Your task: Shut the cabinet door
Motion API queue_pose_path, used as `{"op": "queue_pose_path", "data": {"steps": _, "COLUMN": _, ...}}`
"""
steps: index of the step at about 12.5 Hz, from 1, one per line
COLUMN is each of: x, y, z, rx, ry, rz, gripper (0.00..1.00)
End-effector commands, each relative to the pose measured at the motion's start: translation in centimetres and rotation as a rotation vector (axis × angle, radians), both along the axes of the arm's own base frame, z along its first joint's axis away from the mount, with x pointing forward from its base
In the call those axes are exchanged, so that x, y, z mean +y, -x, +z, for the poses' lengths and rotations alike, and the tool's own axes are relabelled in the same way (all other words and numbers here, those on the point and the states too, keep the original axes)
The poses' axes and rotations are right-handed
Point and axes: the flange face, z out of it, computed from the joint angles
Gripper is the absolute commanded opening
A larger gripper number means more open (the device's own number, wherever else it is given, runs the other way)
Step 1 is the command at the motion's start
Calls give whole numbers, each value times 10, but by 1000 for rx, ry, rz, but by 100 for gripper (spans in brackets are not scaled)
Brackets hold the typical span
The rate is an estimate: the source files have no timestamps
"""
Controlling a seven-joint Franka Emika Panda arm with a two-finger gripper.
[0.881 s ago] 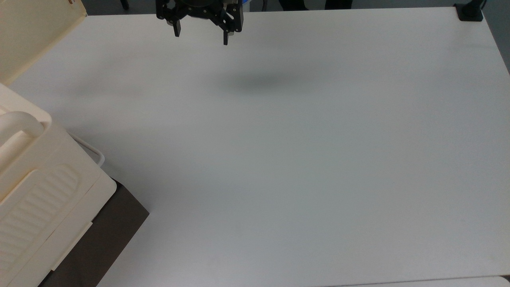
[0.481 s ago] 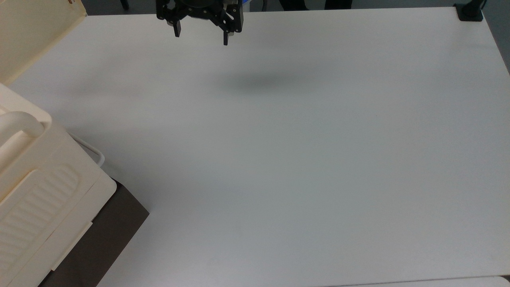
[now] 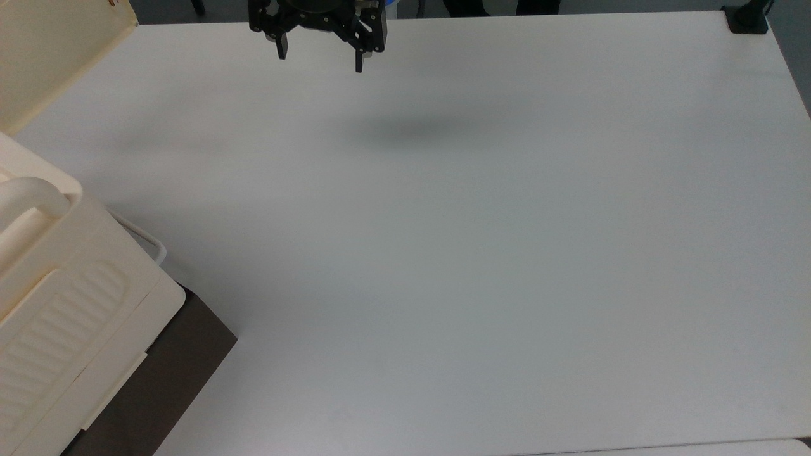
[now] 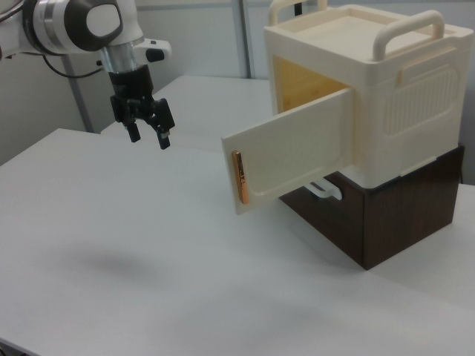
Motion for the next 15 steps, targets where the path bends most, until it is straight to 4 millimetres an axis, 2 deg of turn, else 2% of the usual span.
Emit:
{"op": "queue_pose_path", "data": {"steps": 1, "x": 0, "y": 5, "z": -1, "rx": 4, "ry": -2, "rz": 16, "gripper": 100}}
{"op": "queue_pose_path", "data": {"steps": 3, "x": -1, "y": 5, "z": 3, "rx": -3, "ry": -2, "rz": 18, "gripper": 96}}
{"op": "queue_pose_path", "data": {"steps": 4, "x": -1, "y": 6, "z": 4, "rx": -3, "ry": -2, "rz": 43, "gripper": 79}}
{"op": "queue_pose_path", "data": {"steps": 5, "x": -2, "y": 7, "z": 6, "rx": -1, "ry": -7, "rz": 60, "gripper": 53}}
{"op": "queue_pose_path", "data": {"steps": 7, "x": -5, "y": 7, "z": 15, "rx": -16, "ry": -13, "rz": 53, "gripper": 10}}
{"op": "queue_pose_path", "data": {"steps": 8, "x": -7, "y": 7, "z": 18, "rx": -24, "ry": -13, "rz": 52, "gripper": 0}}
{"op": "queue_pose_path", "data": {"steps": 11, "x": -17, "y": 7, "z": 40, "rx": -66, "ry": -9, "rz": 46, "gripper": 0}}
{"op": "queue_pose_path", "data": {"steps": 13, "x": -27, "y": 10, "z": 64, "rx": -111, "ry": -7, "rz": 41, "gripper": 0}}
{"op": "queue_pose_path", "data": {"steps": 15, "x": -60, "y": 18, "z": 95, "rx": -172, "ry": -3, "rz": -15, "gripper": 0}}
